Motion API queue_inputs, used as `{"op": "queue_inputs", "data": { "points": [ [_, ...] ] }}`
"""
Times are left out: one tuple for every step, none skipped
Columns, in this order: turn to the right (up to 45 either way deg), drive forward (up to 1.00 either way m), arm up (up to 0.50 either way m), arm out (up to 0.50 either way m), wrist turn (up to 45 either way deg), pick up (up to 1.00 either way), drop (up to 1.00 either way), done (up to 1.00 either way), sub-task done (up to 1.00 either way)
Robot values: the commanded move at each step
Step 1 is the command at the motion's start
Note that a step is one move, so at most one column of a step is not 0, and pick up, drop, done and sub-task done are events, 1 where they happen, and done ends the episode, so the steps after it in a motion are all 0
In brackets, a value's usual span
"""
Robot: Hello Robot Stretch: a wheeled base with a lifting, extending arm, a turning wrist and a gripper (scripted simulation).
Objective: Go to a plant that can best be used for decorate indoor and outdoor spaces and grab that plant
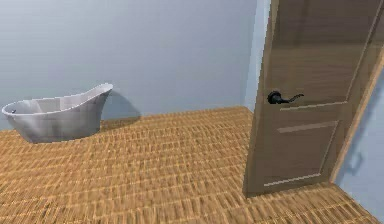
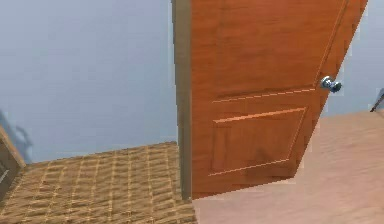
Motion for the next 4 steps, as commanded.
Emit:
{"op": "queue_inputs", "data": {
  "points": [
    [-6.0, 0.00, 0.00, 0.00, 0.0, 0.00, 0.00, 0.00, 0.00],
    [0.0, 1.00, 0.00, 0.00, 0.0, 0.00, 0.00, 0.00, 0.00],
    [-3.0, 0.00, 0.00, 0.00, 0.0, 0.00, 0.00, 0.00, 0.00],
    [0.0, 0.50, 0.00, 0.00, 0.0, 0.00, 0.00, 0.00, 0.00]
  ]
}}
